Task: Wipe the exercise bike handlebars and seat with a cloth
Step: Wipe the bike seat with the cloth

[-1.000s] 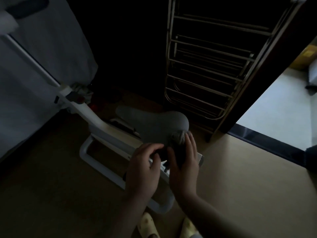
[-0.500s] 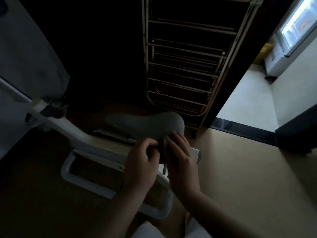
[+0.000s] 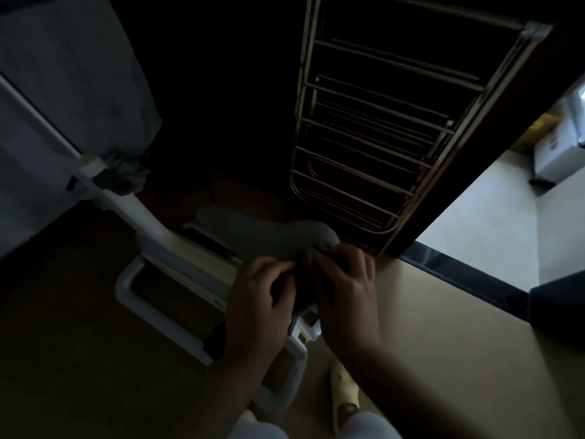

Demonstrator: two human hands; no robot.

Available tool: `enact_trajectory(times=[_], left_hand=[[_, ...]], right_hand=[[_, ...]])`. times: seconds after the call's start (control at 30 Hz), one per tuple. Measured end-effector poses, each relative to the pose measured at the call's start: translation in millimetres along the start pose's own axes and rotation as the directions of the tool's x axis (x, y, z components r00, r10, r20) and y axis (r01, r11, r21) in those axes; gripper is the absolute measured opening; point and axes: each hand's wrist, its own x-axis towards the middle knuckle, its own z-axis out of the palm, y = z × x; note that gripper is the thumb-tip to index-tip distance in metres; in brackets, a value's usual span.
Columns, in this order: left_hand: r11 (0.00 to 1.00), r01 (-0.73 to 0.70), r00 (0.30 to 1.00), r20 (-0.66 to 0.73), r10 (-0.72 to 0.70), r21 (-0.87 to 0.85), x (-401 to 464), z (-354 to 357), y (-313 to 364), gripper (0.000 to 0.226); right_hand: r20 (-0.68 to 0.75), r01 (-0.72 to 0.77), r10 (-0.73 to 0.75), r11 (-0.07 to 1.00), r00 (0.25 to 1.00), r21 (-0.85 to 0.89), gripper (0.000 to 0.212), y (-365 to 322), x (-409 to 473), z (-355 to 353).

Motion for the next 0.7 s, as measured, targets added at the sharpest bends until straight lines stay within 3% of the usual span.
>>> enact_trajectory(times=[0.07,0.17,0.3,0.43,0.5,0.57,0.63,0.7], left_hand=[[1.000,-0.001,0.997,-0.078,0.003,0.024,3,9,0,0.024],[0.993,0.015,0.988,-0.156,0.002,0.113,4,19,1,0.024],[0.987,0.067,0.962,-0.273,-0.026,0.144,-5,32,9,0.029],[0.989,0.079,0.925,-0.378,-0.027,0.123,-3,43,12,0.023],[0.990,0.090,0.908,-0.417,-0.036,0.109,-2,47,13,0.022],[0.986,0.125,0.884,-0.464,-0.059,0.113,-2,50,15,0.024],[0.983,0.137,0.855,-0.515,-0.057,0.119,-2,55,17,0.023],[0.980,0.169,0.835,-0.544,-0.084,0.107,0,60,20,0.023]], right_hand=[[0.072,0.070,-0.072,0.997,0.995,0.031,0.033,15,21,0],[0.168,-0.036,0.019,0.994,0.986,0.099,0.031,29,57,-1],[0.230,0.206,-0.234,0.969,0.945,0.139,0.035,40,57,-9],[0.470,0.024,-0.156,0.962,0.869,0.273,0.031,53,106,1],[0.379,0.154,-0.259,0.946,0.888,0.284,0.032,51,93,-2],[0.339,0.312,-0.422,0.889,0.840,0.334,0.034,56,83,-7],[0.426,0.265,-0.444,0.870,0.788,0.416,0.031,58,105,-1],[0.483,0.145,-0.365,0.890,0.796,0.433,0.026,52,118,5]])
